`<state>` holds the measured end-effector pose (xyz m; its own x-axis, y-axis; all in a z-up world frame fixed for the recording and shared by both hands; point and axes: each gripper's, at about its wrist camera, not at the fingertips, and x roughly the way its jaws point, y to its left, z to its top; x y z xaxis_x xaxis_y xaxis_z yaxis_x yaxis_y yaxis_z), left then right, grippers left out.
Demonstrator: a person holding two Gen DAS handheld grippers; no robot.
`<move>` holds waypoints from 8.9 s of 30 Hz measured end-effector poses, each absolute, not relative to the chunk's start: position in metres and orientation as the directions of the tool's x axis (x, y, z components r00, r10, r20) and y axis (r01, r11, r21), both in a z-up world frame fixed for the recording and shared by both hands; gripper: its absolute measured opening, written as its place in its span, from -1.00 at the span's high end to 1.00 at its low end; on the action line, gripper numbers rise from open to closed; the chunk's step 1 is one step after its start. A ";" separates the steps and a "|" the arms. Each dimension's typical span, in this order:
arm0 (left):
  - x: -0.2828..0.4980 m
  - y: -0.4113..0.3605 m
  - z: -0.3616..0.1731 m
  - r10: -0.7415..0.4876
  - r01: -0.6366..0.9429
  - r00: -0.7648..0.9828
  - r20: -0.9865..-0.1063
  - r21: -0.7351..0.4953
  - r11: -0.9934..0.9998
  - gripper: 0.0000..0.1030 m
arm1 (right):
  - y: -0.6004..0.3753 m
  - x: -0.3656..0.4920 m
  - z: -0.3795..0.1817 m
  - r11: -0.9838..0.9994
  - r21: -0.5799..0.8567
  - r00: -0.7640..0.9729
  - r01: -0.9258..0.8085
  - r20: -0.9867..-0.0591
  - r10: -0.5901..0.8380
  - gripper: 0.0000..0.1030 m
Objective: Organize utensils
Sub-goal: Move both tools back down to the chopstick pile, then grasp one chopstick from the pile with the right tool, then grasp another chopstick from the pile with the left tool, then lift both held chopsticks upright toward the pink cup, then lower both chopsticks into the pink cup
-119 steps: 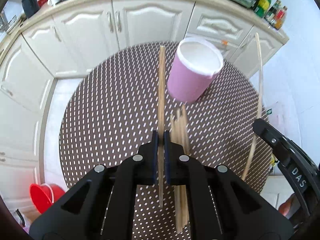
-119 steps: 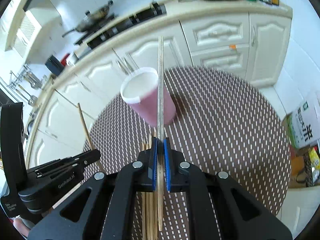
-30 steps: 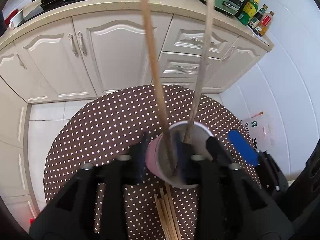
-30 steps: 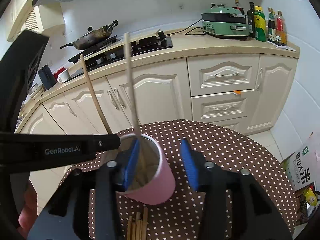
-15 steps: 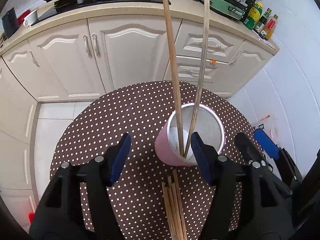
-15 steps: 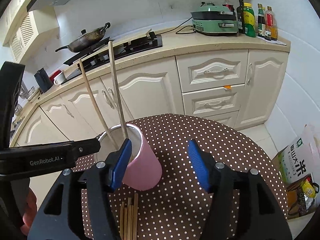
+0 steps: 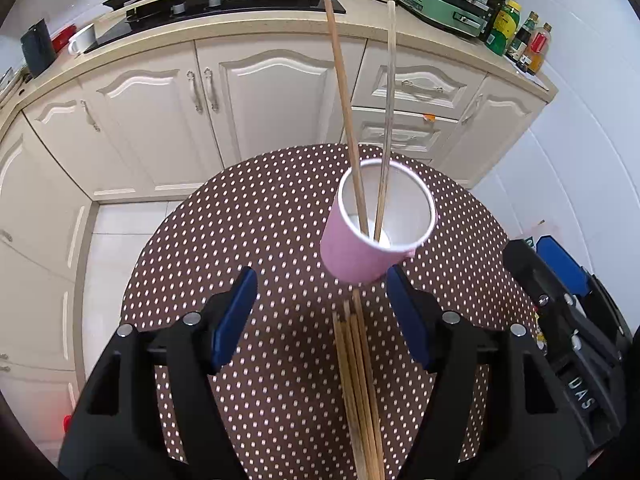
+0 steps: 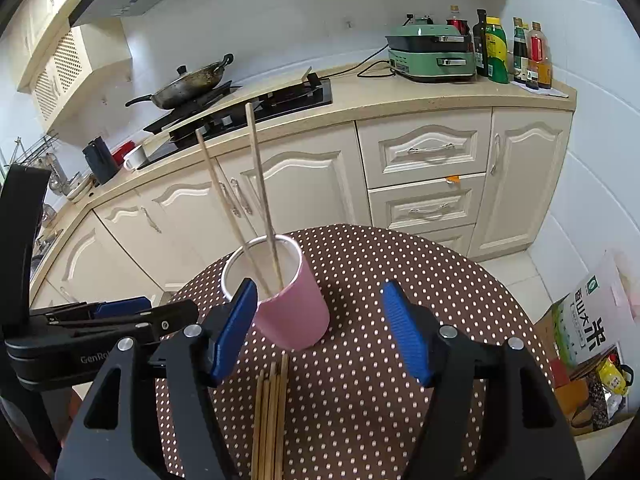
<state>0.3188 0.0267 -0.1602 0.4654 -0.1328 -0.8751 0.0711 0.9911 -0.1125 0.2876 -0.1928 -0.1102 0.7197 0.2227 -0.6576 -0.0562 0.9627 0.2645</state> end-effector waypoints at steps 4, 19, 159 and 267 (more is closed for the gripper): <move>0.301 0.033 -0.159 -0.123 0.063 0.461 -0.879 -0.106 0.992 -0.30 | -0.192 0.276 -0.109 0.959 0.279 0.701 -0.058 -0.672 0.238 -0.25; 0.252 0.052 -0.198 -0.096 0.049 0.361 -0.928 -0.084 0.995 -0.32 | -0.170 0.248 -0.145 0.959 0.273 0.552 -0.075 -0.790 0.268 -0.30; 0.243 -0.005 -0.323 -0.063 0.026 0.122 -0.991 -0.060 0.998 0.84 | -0.182 0.248 -0.241 0.953 0.302 0.125 -0.025 -0.945 0.303 0.91; 0.399 0.018 -0.159 -0.222 0.049 0.581 -0.783 -0.239 0.970 0.86 | -0.175 0.392 -0.142 0.936 0.352 0.766 -0.017 -0.597 0.238 0.90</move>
<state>0.3986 0.0181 -0.1590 0.5806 -0.2220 -0.7833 0.0489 0.9699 -0.2386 0.3919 -0.1753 -0.1416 0.7662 0.2385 -0.5967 -0.0170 0.9358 0.3521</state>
